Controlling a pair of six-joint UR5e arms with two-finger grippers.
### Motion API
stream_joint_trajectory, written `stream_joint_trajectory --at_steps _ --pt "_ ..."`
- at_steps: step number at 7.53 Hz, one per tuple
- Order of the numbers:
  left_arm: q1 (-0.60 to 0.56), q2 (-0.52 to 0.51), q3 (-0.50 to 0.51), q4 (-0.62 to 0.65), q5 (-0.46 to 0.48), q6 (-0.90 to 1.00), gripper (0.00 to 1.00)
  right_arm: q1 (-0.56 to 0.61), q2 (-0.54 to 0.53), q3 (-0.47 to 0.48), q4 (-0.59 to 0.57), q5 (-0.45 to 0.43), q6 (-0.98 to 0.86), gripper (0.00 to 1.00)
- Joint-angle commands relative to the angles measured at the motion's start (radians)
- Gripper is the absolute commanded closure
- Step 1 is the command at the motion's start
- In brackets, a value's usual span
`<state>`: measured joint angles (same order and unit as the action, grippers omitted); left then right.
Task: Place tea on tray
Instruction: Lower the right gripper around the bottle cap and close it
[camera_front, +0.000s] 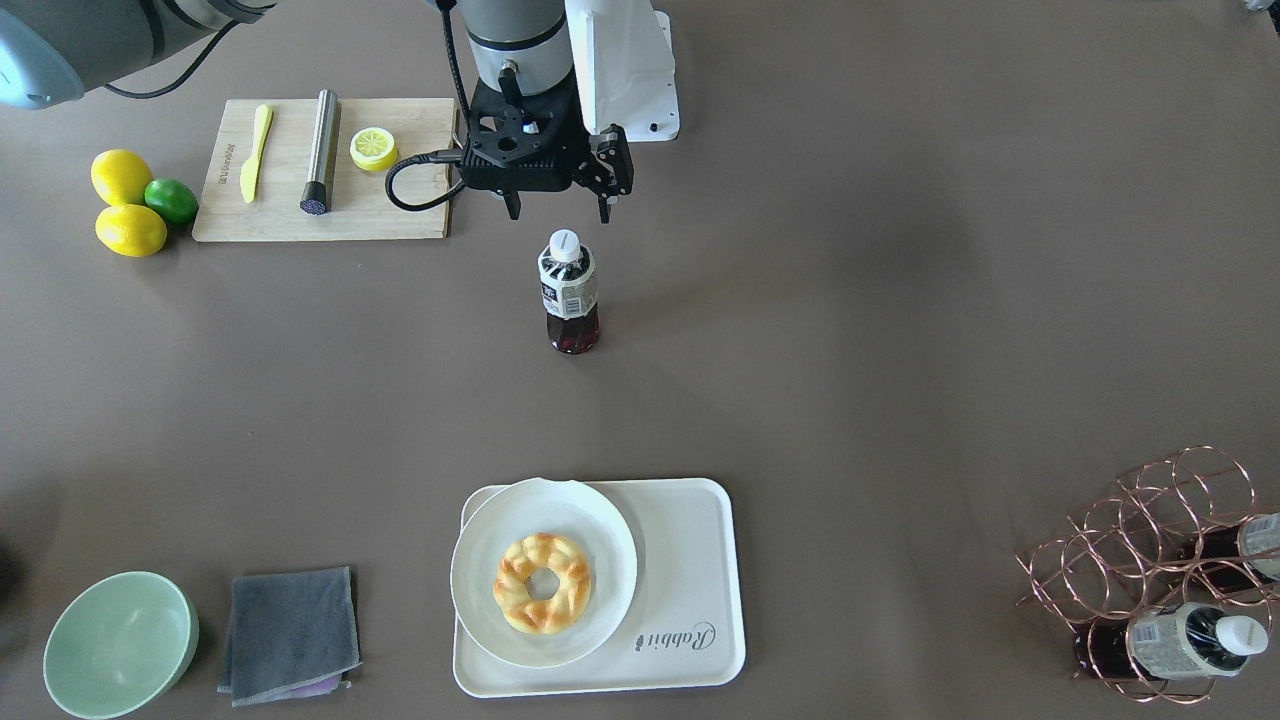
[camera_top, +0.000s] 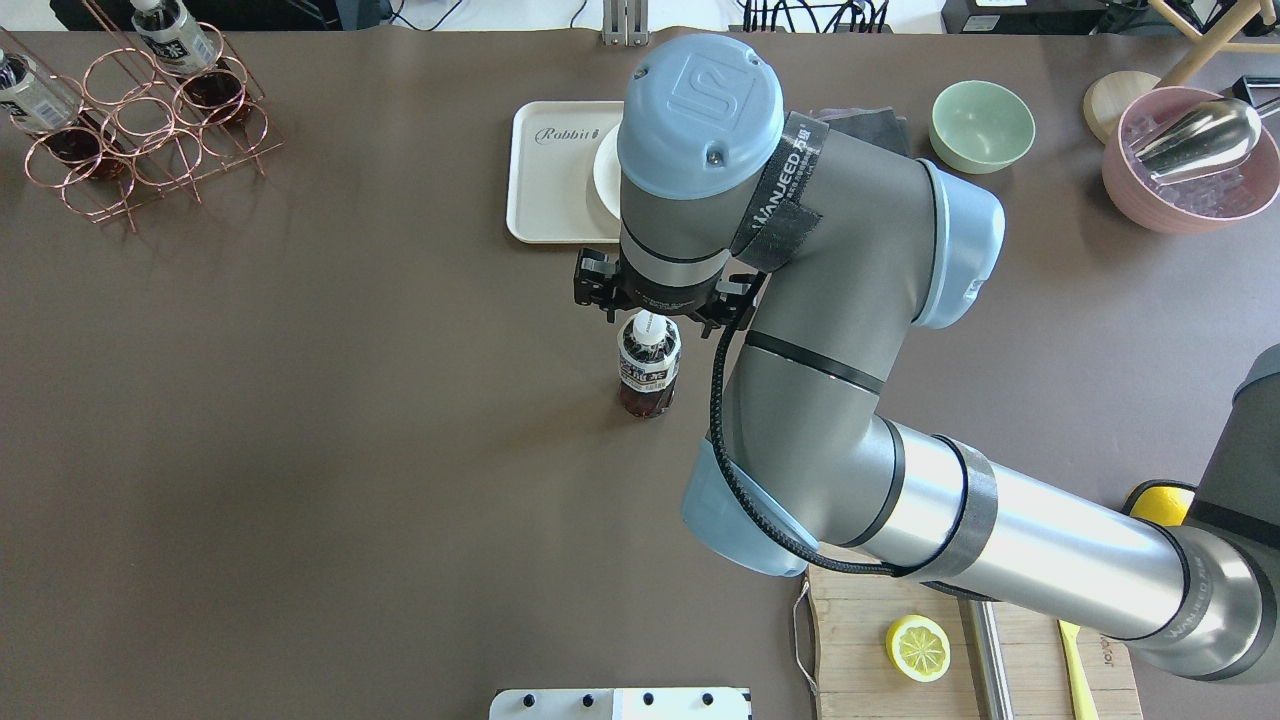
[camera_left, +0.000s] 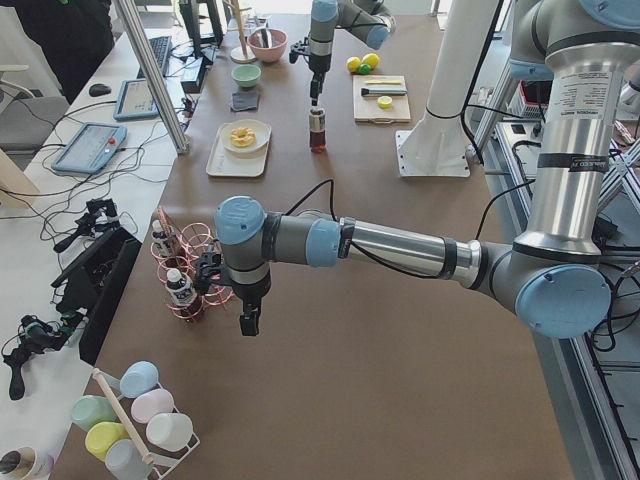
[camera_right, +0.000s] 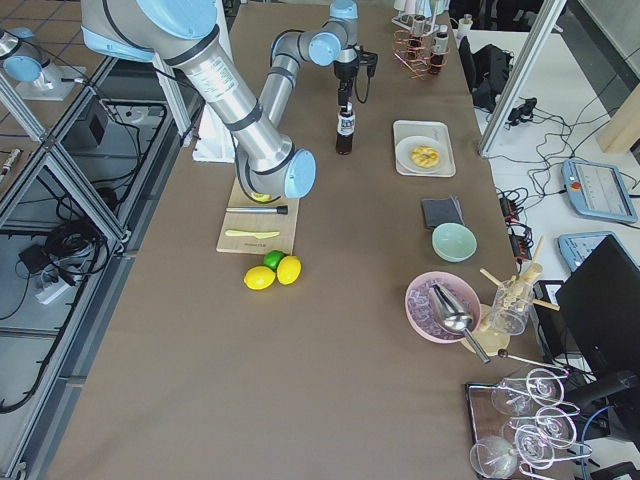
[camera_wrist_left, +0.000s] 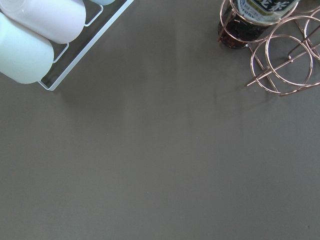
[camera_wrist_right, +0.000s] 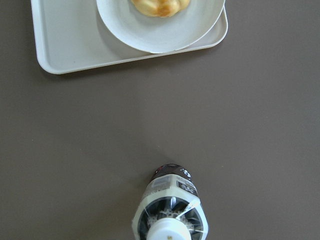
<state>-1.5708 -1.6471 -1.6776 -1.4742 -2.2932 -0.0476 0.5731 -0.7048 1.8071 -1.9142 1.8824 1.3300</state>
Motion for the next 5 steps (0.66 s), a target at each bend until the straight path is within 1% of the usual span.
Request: stream_joint_trajectory --at_steps 1,2,3,4,5 --pt "0.002 -0.014 0.002 0.0 0.001 -0.001 0.02 -0.012 0.001 -0.015 0.004 -0.012 0.0 0.1" --pt "0.009 -0.016 0.006 0.0 0.001 -0.001 0.02 -0.012 -0.001 -0.018 0.004 -0.016 0.0 0.15" --pt "0.014 -0.017 0.006 0.0 0.001 -0.001 0.02 -0.013 -0.002 -0.019 0.006 -0.016 0.0 0.42" --pt "0.015 -0.02 0.01 0.0 0.001 -0.001 0.02 -0.013 -0.002 -0.031 0.007 -0.016 -0.002 0.65" --pt "0.015 -0.023 0.01 0.0 0.003 -0.001 0.02 -0.012 -0.002 -0.034 0.007 -0.019 -0.006 0.8"
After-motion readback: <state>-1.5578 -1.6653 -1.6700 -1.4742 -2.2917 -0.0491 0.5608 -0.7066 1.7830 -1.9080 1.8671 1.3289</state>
